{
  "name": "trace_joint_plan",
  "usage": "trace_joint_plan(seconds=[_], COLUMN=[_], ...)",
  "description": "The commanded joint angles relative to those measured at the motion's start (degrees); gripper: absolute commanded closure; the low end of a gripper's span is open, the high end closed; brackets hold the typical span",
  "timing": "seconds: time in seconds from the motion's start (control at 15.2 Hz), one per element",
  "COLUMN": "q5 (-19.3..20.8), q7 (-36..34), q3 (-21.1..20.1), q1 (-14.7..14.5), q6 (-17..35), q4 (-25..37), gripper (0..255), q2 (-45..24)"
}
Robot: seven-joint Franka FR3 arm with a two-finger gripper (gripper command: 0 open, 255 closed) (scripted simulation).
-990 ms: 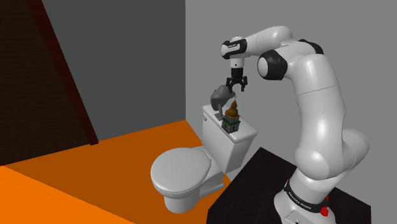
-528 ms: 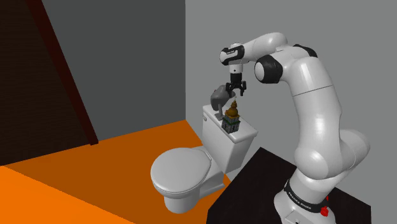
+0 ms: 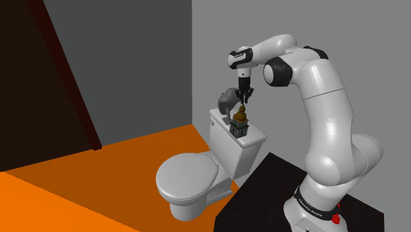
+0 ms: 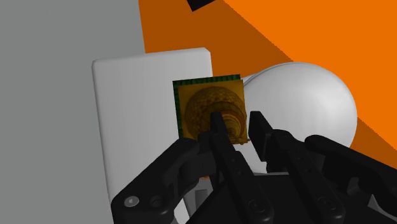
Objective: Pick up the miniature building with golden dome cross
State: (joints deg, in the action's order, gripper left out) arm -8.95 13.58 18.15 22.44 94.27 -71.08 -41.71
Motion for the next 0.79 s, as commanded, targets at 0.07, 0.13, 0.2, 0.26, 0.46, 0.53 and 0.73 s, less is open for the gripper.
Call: trace_joint_plan(seconds=[0.07, 0.13, 0.2, 0.26, 0.46, 0.53, 0.73], q5=[0.00, 0.00, -0.02, 0.04, 0.20, 0.25, 0.38], q7=[-0.01, -0.01, -0.01, -0.03, -0.09, -0.10, -0.16], q3=[0.00, -0.01, -0.01, 0.03, 0.14, 0.17, 0.25], q1=[0.00, 0.00, 0.02, 0.04, 0.12, 0.16, 0.30], q6=[0.00, 0.00, -0.02, -0.65, -2.59, -3.25, -5.29], q4=[0.00, 0.01, 0.10, 0.51, 1.91, 2.42, 4.10], gripper=[255, 255, 255, 255, 255, 255, 255], q2=[-0.03, -0.04, -0.10, 0.12, 0.69, 0.85, 1.25])
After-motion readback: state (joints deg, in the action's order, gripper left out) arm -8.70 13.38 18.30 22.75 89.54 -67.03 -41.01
